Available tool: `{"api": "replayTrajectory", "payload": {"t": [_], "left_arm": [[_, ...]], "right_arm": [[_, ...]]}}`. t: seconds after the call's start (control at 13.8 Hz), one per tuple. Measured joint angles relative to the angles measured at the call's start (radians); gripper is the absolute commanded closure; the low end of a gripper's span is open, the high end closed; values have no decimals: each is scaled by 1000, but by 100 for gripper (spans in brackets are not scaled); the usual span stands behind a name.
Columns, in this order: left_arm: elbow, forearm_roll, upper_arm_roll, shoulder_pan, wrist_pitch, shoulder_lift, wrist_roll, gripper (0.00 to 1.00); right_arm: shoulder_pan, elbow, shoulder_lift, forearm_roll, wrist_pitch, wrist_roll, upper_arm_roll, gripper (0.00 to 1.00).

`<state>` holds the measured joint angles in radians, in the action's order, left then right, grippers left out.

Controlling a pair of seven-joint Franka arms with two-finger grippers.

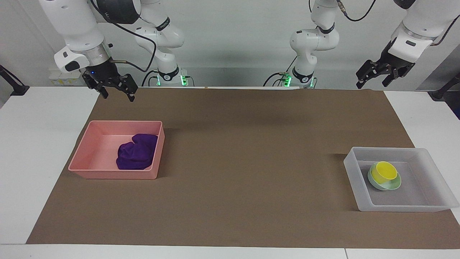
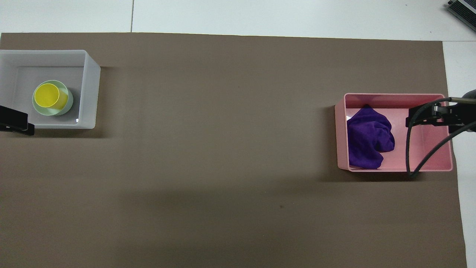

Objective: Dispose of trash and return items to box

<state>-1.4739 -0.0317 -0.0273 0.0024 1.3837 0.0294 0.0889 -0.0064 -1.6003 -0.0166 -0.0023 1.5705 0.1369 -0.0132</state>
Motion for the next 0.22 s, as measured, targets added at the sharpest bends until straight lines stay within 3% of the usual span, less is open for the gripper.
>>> {"api": "replayTrajectory", "payload": {"t": [0.22], "left_arm": [[-9, -1, -2, 3, 0, -3, 0, 0]], "right_arm": [[0, -1, 0, 0, 0, 0, 0, 0]]}}
